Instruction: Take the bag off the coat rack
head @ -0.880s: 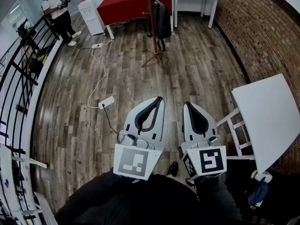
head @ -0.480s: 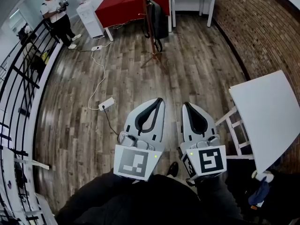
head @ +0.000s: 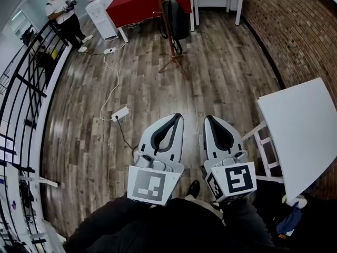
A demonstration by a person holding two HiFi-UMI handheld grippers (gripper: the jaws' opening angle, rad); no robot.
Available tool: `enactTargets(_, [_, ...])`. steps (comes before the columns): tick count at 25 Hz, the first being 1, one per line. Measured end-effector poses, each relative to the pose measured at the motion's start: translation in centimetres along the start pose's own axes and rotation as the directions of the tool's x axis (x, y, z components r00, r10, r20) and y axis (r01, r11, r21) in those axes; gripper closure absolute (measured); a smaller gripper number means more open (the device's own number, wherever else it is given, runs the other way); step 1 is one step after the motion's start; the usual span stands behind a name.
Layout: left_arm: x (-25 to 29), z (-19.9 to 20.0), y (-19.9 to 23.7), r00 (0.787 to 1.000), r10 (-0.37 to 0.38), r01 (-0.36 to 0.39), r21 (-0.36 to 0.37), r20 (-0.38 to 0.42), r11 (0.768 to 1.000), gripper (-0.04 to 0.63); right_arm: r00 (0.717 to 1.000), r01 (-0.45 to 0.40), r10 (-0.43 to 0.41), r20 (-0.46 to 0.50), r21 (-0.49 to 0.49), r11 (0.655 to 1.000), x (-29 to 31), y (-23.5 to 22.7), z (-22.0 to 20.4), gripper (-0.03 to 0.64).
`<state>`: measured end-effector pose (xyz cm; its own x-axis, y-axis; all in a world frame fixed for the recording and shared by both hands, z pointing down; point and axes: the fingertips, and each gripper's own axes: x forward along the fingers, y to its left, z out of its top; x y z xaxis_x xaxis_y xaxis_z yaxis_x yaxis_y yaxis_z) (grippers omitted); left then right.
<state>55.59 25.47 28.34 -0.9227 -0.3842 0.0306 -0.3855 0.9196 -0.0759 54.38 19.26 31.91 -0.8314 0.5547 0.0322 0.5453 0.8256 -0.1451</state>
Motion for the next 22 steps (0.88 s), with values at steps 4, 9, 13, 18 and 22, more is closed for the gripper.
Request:
enactTargets(4, [1.5,-1.0,1.6,1.000,0.014,-0.014,-0.022,-0.009,1.000,0.586,1.000,-0.006,0.005,-0.023,-0.010,1.000,2.1,-0.3,-0.8,0.609])
enactTargets(9, [5.2,-2.0,4.7,1.000,0.002,-0.002,-0.033,0.002,0.999,0.586,1.000,0.004,-0.004,-0.017,-0.022,1.000,6.7,-1.4,-1.1,0.609])
enactTargets(13, [9.0,-1.0,8.1,0.999,0.013,-0.012,-0.020,0.052,1.000,0.586,0.997,0.007,-0.004,0.076,-0.048,0.999,11.1,-2.5,1.2,0.609])
enactTargets(18, [11.6,1.0,13.1,0.989,0.043,-0.041,-0.014,0.144,0.999,0.586,0.985,0.010,0.008,0.171,-0.106,0.994,16.3,-2.1,3.8,0.609])
enactTargets(22, [13.6,1.2,16.3,0.984,0.020,-0.028,0.041,0.175,0.999,0.586,0.991,0.019,-0.002,0.136,-0.123,0.992,20.7,-1.8,3.6,0.609])
